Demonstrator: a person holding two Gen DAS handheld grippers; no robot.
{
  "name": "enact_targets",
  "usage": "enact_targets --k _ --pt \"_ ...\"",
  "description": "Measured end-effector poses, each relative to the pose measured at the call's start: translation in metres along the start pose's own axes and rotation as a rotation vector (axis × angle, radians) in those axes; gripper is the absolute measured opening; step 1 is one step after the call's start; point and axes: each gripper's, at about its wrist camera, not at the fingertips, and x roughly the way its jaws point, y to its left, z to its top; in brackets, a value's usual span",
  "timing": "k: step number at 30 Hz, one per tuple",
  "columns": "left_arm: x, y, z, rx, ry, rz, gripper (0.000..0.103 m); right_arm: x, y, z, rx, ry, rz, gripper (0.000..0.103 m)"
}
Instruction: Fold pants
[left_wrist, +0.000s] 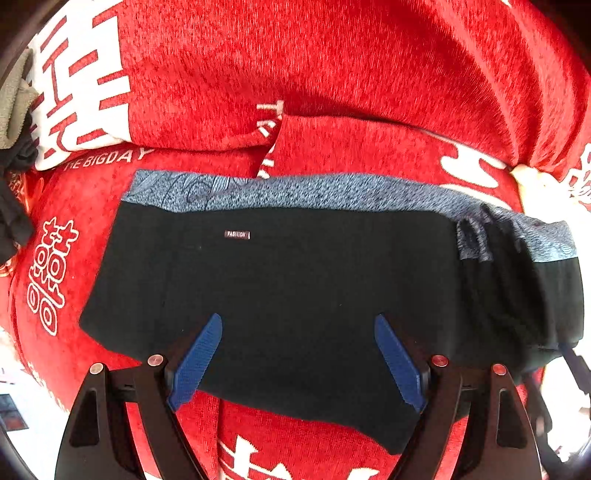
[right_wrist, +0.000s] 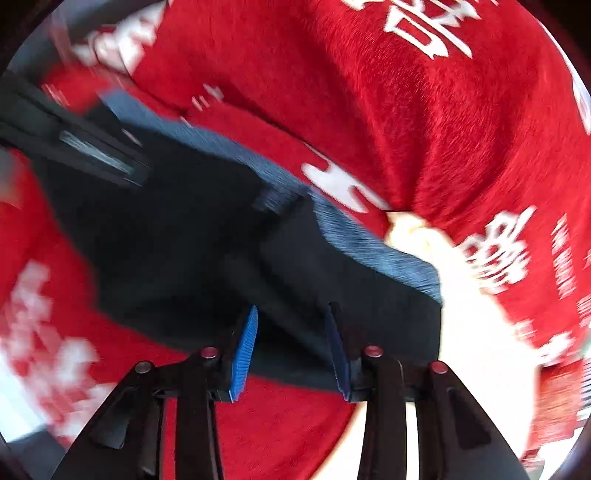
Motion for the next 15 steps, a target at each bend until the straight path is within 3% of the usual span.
enact_targets --k 2,4,7,10,15 --pt "-0.004 -0.002 0.006 0.002 -0.003 -0.050 0.086 -0.012 -0.037 -0.005 0.229 -0.007 0.287 0.042" --pt "-0.010 -0.016 0.012 0.019 -0.001 -0.127 0.086 -0.001 -0.073 -0.015 0.455 0.040 0.419 0.042" --pt "-0.015 -0.046 0.016 0.061 0.021 -0.261 0.086 0.044 -0.133 -0.057 0.953 0.129 0.640 0.042" --pt "-0.006 -0.076 0.016 0.100 0.106 -0.372 0.086 0.069 -0.158 -0.095 1.229 0.184 0.728 0.042" --pt "0.013 -0.099 0.020 0.110 0.147 -0.398 0.086 0.072 -0.154 -0.131 1.358 0.189 0.788 0.042"
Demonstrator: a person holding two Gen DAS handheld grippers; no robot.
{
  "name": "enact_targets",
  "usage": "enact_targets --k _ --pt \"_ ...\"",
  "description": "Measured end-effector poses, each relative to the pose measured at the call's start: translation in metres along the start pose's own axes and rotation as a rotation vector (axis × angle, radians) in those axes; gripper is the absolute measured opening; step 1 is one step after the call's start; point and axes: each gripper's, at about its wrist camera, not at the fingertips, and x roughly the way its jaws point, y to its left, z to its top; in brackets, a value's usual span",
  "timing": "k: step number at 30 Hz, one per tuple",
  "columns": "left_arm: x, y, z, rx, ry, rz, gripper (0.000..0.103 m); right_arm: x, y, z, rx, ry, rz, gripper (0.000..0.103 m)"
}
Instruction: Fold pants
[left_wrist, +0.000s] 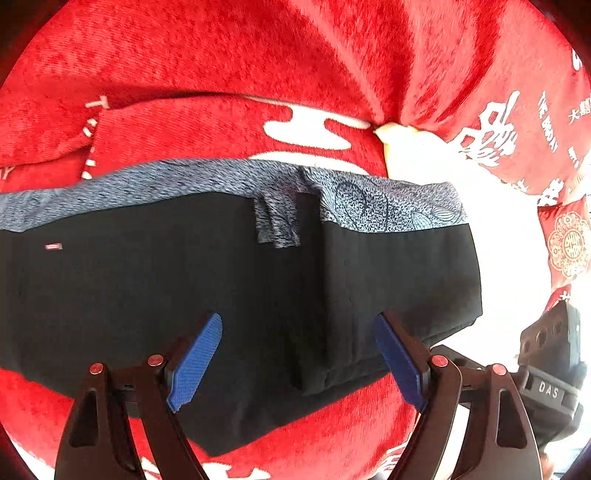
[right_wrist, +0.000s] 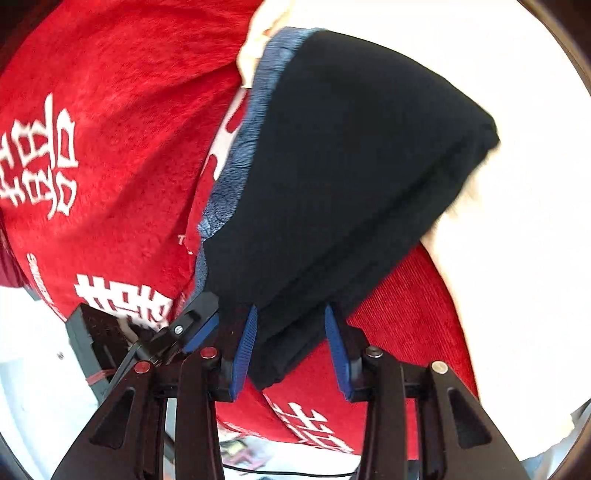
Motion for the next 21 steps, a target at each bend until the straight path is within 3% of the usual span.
enact_targets --k 3,4,5,6,7,10,13,14,15,18,19,21 --pt "0.011 0.001 0.004 -0.019 0.034 -0.026 0.083 0.006 -0.010 0.006 0.060 -0.025 0.070 0.042" --pt "0.012 -0.001 0.003 -0.011 0.033 -0.031 0.064 0.007 -0.009 0.007 0.065 -0.033 0.078 0.042" --pt "0.015 -0.004 0.005 0.006 0.045 -0.039 0.048 0.011 -0.010 0.012 0.078 -0.046 0.094 0.034" --pt "0.018 -0.008 0.005 0.021 0.056 -0.032 0.047 0.014 -0.009 0.014 0.093 -0.046 0.095 0.020" --pt "0.016 -0.014 0.005 0.044 0.053 0.000 0.047 0.015 -0.009 0.016 0.107 -0.031 0.093 0.013" --pt "-0.003 -0.023 -0.004 0.092 0.003 0.039 0.047 0.007 0.006 0.006 0.063 -0.013 0.105 0.013" --pt "-0.001 -0.018 -0.020 0.094 0.005 0.131 0.051 0.009 0.005 -0.007 0.003 0.041 0.037 0.013" --pt "0.005 -0.015 -0.022 0.087 0.020 0.151 0.068 0.015 0.000 -0.007 -0.015 0.049 -0.016 0.015" --pt "0.012 -0.008 -0.026 0.063 0.023 0.178 0.073 0.022 -0.003 -0.005 -0.047 0.055 -0.056 0.017" --pt "0.007 -0.006 -0.025 0.040 -0.005 0.176 0.075 0.023 0.004 0.000 -0.115 0.109 -0.056 0.026" --pt "-0.001 -0.008 -0.025 0.050 -0.032 0.195 0.075 0.016 0.016 0.001 -0.184 0.153 -0.052 0.036" --pt "-0.013 -0.012 -0.023 0.074 -0.070 0.229 0.075 -0.001 0.041 0.006 -0.309 0.170 -0.039 0.038"
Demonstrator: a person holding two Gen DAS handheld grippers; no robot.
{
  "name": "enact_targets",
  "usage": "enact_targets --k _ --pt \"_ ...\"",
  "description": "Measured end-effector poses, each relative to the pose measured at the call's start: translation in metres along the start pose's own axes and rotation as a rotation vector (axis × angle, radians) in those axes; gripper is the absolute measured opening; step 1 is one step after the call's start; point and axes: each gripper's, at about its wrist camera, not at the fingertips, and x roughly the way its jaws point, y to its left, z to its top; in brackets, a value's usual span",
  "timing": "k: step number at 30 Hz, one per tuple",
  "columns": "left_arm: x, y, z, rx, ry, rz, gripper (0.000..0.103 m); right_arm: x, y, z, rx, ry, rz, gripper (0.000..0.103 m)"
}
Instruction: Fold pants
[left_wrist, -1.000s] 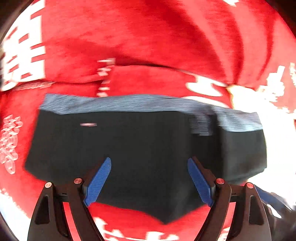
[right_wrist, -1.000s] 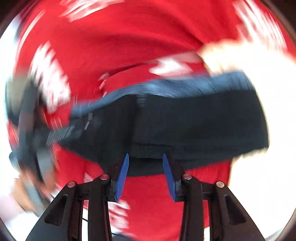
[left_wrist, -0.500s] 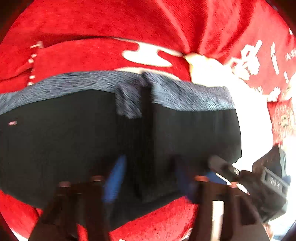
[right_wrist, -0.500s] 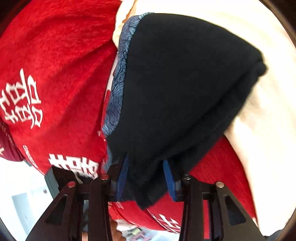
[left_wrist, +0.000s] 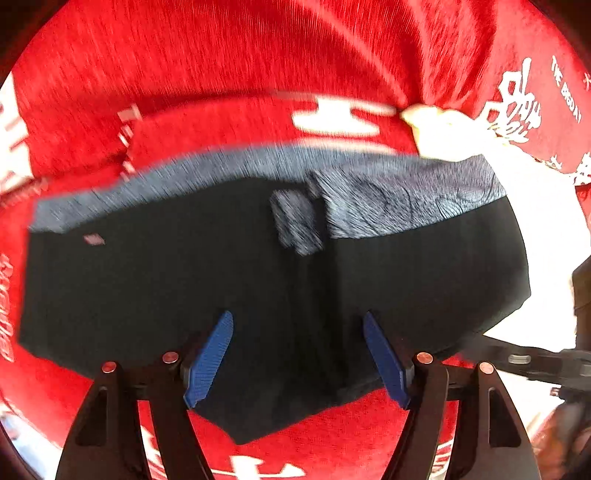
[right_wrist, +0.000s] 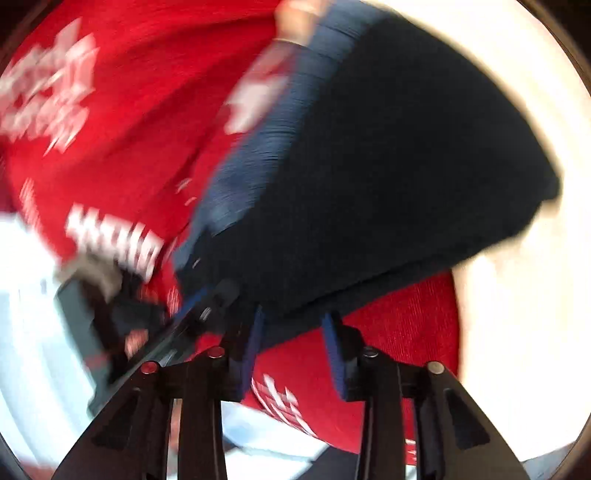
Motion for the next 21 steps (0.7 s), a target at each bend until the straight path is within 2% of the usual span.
enact_targets --k 1,3,4,5,7,9,10,11,12,14,16,17,19,21 --pt "-0.008 0.000 0.004 0.006 -0.024 0.004 0.075 -0.018 0.007 0.002 -0.070 -0.026 0.005 0.038" --pt "-0.020 -0.001 0.010 0.001 -0.051 0.000 0.075 -0.050 0.018 0.017 -0.160 -0.126 -0.063 0.041" --pt "-0.025 -0.004 0.017 0.001 -0.062 -0.009 0.075 -0.068 0.017 0.033 -0.183 -0.191 -0.136 0.048" --pt "-0.028 -0.008 0.022 0.003 -0.068 -0.016 0.075 -0.076 0.013 0.044 -0.189 -0.226 -0.182 0.060" --pt "-0.027 -0.022 0.035 0.016 -0.082 -0.041 0.075 -0.080 0.003 0.075 -0.194 -0.265 -0.252 0.063" --pt "-0.020 -0.039 0.047 0.031 -0.090 -0.063 0.075 -0.071 -0.021 0.104 -0.154 -0.209 -0.262 0.063" --pt "-0.015 -0.049 0.053 0.043 -0.090 -0.078 0.075 -0.060 -0.038 0.119 -0.108 -0.154 -0.218 0.061" --pt "-0.010 -0.056 0.057 0.050 -0.091 -0.088 0.075 -0.050 -0.051 0.127 -0.068 -0.107 -0.171 0.044" --pt "-0.005 -0.063 0.060 0.056 -0.088 -0.098 0.075 -0.044 -0.058 0.134 -0.039 -0.076 -0.137 0.037" --pt "0.005 -0.075 0.062 0.062 -0.070 -0.104 0.075 -0.033 -0.066 0.134 0.044 -0.063 -0.076 0.032" --pt "0.015 -0.081 0.061 0.064 -0.066 -0.094 0.075 -0.041 -0.062 0.127 0.049 -0.066 -0.016 0.031" --pt "0.019 -0.081 0.058 0.068 -0.057 -0.080 0.075 -0.045 -0.056 0.123 0.032 -0.067 -0.015 0.031" --pt "0.039 -0.079 0.050 0.087 -0.021 -0.035 0.075 -0.048 -0.049 0.121 -0.010 -0.084 -0.135 0.031" --pt "0.045 -0.081 0.039 0.148 -0.046 -0.016 0.074 -0.038 -0.048 0.125 -0.062 -0.097 -0.287 0.035"
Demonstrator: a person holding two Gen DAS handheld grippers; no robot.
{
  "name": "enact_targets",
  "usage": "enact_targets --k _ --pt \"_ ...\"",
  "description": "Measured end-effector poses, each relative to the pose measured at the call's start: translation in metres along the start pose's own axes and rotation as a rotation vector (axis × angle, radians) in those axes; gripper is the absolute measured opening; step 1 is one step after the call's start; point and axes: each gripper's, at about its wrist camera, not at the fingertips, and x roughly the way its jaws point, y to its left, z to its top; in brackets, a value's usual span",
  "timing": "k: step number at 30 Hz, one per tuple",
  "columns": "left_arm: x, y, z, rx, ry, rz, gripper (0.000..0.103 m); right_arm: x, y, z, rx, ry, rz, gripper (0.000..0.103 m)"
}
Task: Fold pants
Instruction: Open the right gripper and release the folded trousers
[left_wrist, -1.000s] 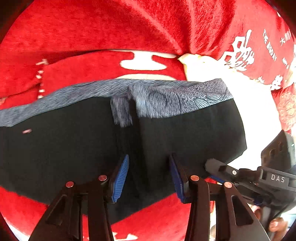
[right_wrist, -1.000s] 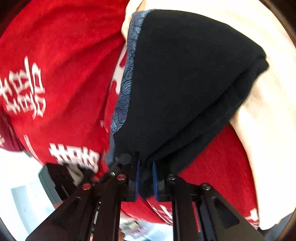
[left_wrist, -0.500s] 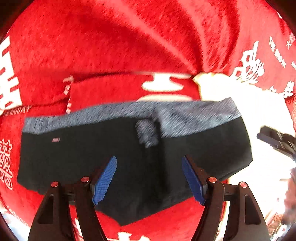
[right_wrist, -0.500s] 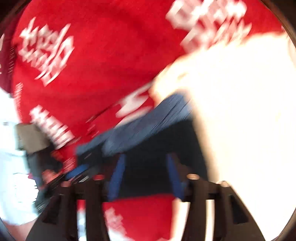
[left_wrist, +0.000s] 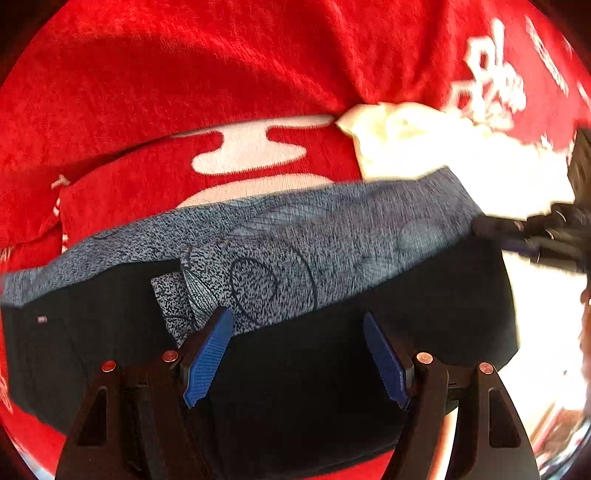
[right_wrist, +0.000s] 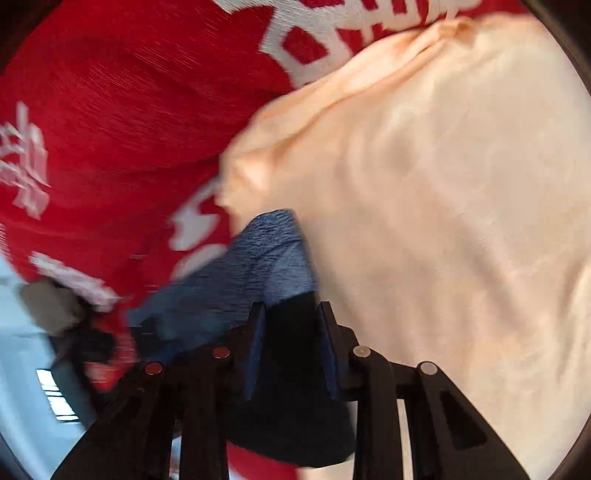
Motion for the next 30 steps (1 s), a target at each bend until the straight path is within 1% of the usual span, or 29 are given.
enact_targets --k 1,2,3,6,7,8,10,13,15,16,17,18,21,23,24,27,30 --pt "-0.001 -0.007 -0.005 0.060 -0.009 0.035 0.074 0.007 0.005 0.001 -0.033 -0.006 -0.052 0.050" --pt "-0.002 -0.011 -0.007 0.094 -0.001 0.057 0.075 0.009 0.005 -0.002 -0.045 -0.024 -0.087 0.051" --pt "-0.004 -0.012 -0.009 0.099 0.004 0.062 0.075 0.006 0.005 -0.005 -0.047 -0.041 -0.095 0.052" --pt "-0.011 0.000 -0.015 0.032 0.033 0.036 0.075 -0.004 0.012 -0.018 -0.075 -0.050 -0.127 0.057" --pt "-0.014 0.008 -0.019 -0.001 0.046 0.044 0.080 -0.006 0.015 -0.024 -0.072 -0.048 -0.138 0.062" --pt "-0.016 0.013 -0.022 -0.028 0.053 0.044 0.084 -0.009 0.016 -0.031 -0.069 -0.042 -0.144 0.062" --pt "-0.024 0.028 -0.033 -0.083 0.066 0.034 0.084 -0.014 0.018 -0.043 -0.072 -0.024 -0.141 0.062" --pt "-0.035 0.042 -0.049 -0.111 0.083 0.051 0.084 -0.023 0.020 -0.064 -0.088 -0.022 -0.174 0.062" --pt "-0.041 0.049 -0.058 -0.121 0.094 0.047 0.085 -0.029 0.024 -0.078 -0.084 -0.020 -0.198 0.062" --pt "-0.044 0.052 -0.063 -0.130 0.098 0.044 0.097 -0.030 0.030 -0.085 -0.084 -0.014 -0.214 0.062" --pt "-0.046 0.056 -0.067 -0.137 0.101 0.054 0.102 -0.031 0.036 -0.094 -0.087 -0.006 -0.226 0.062" --pt "-0.049 0.059 -0.070 -0.141 0.098 0.062 0.102 -0.041 0.030 -0.096 -0.089 -0.001 -0.231 0.062" --pt "-0.056 0.069 -0.081 -0.166 0.102 0.060 0.102 -0.042 0.048 -0.111 -0.122 0.028 -0.251 0.063" --pt "-0.055 0.076 -0.084 -0.194 0.117 0.054 0.102 -0.036 0.067 -0.122 -0.156 0.044 -0.264 0.072" --pt "-0.055 0.080 -0.087 -0.204 0.125 0.055 0.102 -0.033 0.077 -0.127 -0.176 0.051 -0.269 0.074" --pt "-0.059 0.095 -0.097 -0.247 0.135 0.057 0.102 -0.020 0.107 -0.140 -0.242 0.079 -0.268 0.076" --pt "-0.062 0.112 -0.107 -0.280 0.141 0.083 0.102 -0.004 0.135 -0.153 -0.300 0.118 -0.277 0.076"
